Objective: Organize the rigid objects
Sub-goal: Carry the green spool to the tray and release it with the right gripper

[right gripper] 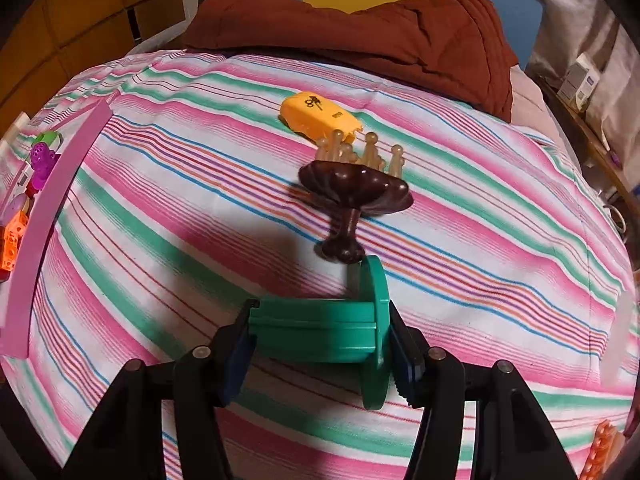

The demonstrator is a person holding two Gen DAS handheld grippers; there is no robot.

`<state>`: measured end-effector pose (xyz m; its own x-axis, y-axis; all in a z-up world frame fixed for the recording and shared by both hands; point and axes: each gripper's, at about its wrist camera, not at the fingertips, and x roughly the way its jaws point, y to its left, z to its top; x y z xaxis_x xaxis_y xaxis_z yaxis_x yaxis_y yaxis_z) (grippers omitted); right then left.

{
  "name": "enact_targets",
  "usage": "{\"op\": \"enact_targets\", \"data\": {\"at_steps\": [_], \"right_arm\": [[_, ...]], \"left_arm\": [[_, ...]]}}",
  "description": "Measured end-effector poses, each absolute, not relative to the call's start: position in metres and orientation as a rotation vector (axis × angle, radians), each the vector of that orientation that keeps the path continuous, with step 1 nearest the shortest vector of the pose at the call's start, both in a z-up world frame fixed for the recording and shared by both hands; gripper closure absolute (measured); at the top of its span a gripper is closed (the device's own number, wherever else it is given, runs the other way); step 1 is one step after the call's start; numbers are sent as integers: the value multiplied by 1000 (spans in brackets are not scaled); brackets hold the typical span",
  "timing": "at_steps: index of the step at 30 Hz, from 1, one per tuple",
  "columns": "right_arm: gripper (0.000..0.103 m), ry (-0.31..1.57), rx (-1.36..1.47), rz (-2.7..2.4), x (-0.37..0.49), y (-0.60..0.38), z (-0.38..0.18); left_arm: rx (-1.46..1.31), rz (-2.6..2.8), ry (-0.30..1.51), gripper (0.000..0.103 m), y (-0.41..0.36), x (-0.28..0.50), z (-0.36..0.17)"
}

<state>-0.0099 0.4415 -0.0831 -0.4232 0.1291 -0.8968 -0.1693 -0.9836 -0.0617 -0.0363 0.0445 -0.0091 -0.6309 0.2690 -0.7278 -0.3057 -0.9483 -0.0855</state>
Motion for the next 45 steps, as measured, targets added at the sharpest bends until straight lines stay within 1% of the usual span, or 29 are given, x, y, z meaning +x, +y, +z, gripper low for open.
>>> {"op": "enact_targets", "data": {"at_steps": [6,13,17,25,30,34,39,43,45], "right_arm": [[43,66,-1621,2512,-8,424,-81],[43,-25,-1670,2575,-7,379,-81],[44,-16,-1672,2611,-12,360,-77],[44,-38,-1566,2862,-34,294,-36],[44,-142,-1548,2997,-50,236,-22],[44,-273,-1574,3014,-68,198,-27],[43,-413,-1643,2966,-87,170,-50],[43,-430,-1672,2947,-93,165,-63],[43,-395,-1693,2941,-94,164,-68]], "left_arm": [[-1140,2581,59,58,38,-34,-11],[-1146,2588,35,58,29,-33,-13],[-1141,2600,31,58,23,-32,-13],[-1157,2620,10,58,11,-34,-14],[-1165,2643,-8,58,1,-36,-14],[-1166,2658,-17,58,-5,-37,-15],[-1169,2669,-21,58,-10,-37,-16],[-1174,2674,-30,58,-13,-39,-17],[-1171,2679,-31,58,-15,-39,-17]]}}
